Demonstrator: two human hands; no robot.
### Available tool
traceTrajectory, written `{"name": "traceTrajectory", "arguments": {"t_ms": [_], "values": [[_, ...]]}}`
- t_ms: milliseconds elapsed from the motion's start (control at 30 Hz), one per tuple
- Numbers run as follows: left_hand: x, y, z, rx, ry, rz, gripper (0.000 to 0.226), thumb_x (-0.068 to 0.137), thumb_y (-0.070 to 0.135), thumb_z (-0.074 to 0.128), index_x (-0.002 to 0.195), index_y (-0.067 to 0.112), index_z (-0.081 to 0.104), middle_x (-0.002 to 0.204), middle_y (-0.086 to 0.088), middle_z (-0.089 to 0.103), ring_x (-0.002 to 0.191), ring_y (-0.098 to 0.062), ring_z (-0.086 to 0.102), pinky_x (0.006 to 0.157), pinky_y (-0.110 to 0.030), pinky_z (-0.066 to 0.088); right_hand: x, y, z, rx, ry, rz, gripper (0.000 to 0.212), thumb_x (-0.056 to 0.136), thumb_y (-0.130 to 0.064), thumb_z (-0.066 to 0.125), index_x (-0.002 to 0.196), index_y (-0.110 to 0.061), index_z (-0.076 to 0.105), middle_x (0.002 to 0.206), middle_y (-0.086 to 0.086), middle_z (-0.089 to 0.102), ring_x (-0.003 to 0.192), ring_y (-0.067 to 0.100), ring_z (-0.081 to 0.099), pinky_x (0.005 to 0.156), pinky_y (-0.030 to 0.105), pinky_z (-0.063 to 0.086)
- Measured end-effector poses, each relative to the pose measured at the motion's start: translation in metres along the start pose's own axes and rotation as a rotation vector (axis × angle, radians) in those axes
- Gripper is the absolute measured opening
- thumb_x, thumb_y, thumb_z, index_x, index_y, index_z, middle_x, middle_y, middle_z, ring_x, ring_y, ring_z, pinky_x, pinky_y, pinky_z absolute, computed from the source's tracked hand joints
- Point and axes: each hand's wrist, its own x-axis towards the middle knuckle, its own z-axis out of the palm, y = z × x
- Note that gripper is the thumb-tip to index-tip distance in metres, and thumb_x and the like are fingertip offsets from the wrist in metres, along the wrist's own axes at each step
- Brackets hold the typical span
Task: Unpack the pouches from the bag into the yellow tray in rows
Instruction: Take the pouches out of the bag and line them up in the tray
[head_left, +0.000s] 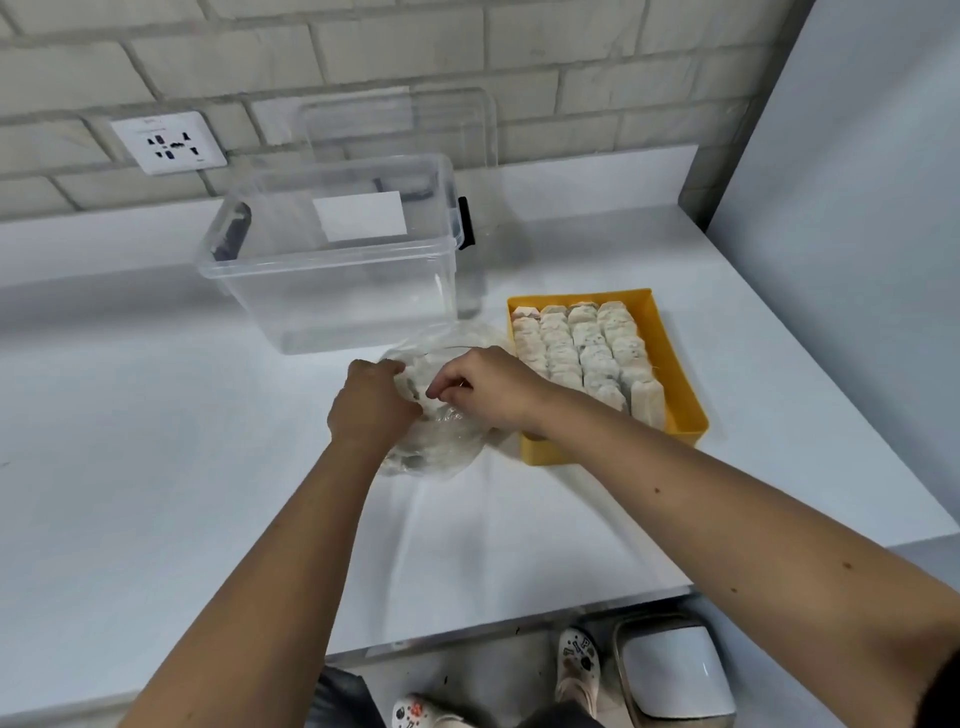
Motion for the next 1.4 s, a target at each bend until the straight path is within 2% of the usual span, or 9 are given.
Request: {"name": "traceTrajectory", "arguments": {"t_ms": [200,400,567,767,867,967,1133,1300,1400], "values": [[0.008,-0.006,-0.012,-0.183,0.16,0.328,0.064,0.077,-0.01,0.057,0.138,0.012,0.054,0.142,-0.007,0.05,0.118,-0.03,0.056,0.088,-0.027,0.043,0.007,0.001,0.001,-0.012,-0.035,0.022,0.026,0.095,-0.01,0.055,0.11,-0.018,0.074,0.116,-0.004,0.071,0.109,0.013,0.061,0.09,0.02,0.043],[0.005,0.01,-0.004,-0.002,0.074,0.044,0.076,0.086,0.039,0.068,0.151,0.037,0.028,0.15,-0.01,0.026,0.115,-0.04,0.054,0.089,-0.042,0.044,0.013,0.002,0.006,0.006,-0.106,0.073,0.029,0.094,-0.007,0.051,0.11,-0.013,0.074,0.114,0.001,0.071,0.1,0.013,0.06,0.069,0.008,0.036],[0.008,0.003,-0.003,-0.081,0.105,0.022,0.079,0.088,0.03,0.067,0.151,0.038,0.021,0.129,-0.016,0.039,0.084,-0.037,0.054,0.075,-0.037,0.04,0.026,0.001,0.009,0.033,-0.098,0.172,0.031,0.093,-0.008,0.053,0.119,-0.011,0.069,0.124,0.006,0.066,0.114,0.022,0.058,0.095,0.026,0.046],[0.007,-0.011,-0.008,-0.178,0.111,0.154,0.081,0.09,0.023,0.064,0.154,0.031,0.015,0.125,-0.015,0.054,0.101,-0.035,0.057,0.079,-0.037,0.043,0.053,-0.006,0.019,0.045,-0.134,0.143,0.045,0.087,-0.015,0.06,0.131,-0.023,0.055,0.133,0.0,0.058,0.123,0.022,0.052,0.097,0.027,0.041],[0.006,-0.012,-0.009,-0.245,0.084,0.166,0.079,0.09,0.019,0.061,0.153,0.031,0.016,0.115,-0.009,0.06,0.094,-0.031,0.058,0.076,-0.036,0.044,0.064,-0.001,0.021,0.117,-0.202,0.223,0.062,0.085,-0.026,0.065,0.143,-0.027,0.044,0.142,-0.003,0.05,0.127,0.021,0.049,0.107,0.037,0.041],[0.002,-0.009,-0.01,-0.32,0.055,0.163,0.076,0.092,0.018,0.059,0.152,0.031,0.017,0.099,-0.003,0.061,0.087,-0.028,0.059,0.072,-0.03,0.04,0.065,-0.001,0.02,0.169,-0.273,0.243,0.075,0.079,-0.033,0.073,0.146,-0.032,0.039,0.139,-0.007,0.053,0.12,0.018,0.055,0.099,0.032,0.047],[0.0,-0.007,-0.009,-0.341,0.065,0.169,0.073,0.096,0.019,0.058,0.153,0.029,0.013,0.084,0.004,0.056,0.072,-0.019,0.054,0.055,-0.025,0.038,0.063,-0.003,0.014,0.383,-0.294,0.324,0.039,0.08,-0.013,0.07,0.116,-0.023,0.063,0.09,0.003,0.067,0.074,0.017,0.063,0.067,0.028,0.054],[0.001,-0.005,-0.019,-0.256,0.028,0.141,0.078,0.091,0.016,0.06,0.153,0.025,0.015,0.103,-0.006,0.059,0.092,-0.032,0.058,0.077,-0.036,0.046,0.056,0.001,0.012,0.262,-0.191,0.234,0.032,0.081,-0.017,0.075,0.112,-0.021,0.068,0.098,-0.001,0.068,0.092,0.017,0.063,0.078,0.026,0.05],[0.003,-0.006,-0.024,-0.053,0.03,0.125,0.085,0.088,0.032,0.063,0.154,0.027,0.011,0.122,-0.015,0.058,0.102,-0.038,0.06,0.083,-0.043,0.049,0.047,0.004,0.001,0.258,-0.014,0.105,0.033,0.078,-0.011,0.078,0.109,-0.02,0.07,0.104,-0.005,0.066,0.098,0.013,0.062,0.083,0.02,0.047]]}}
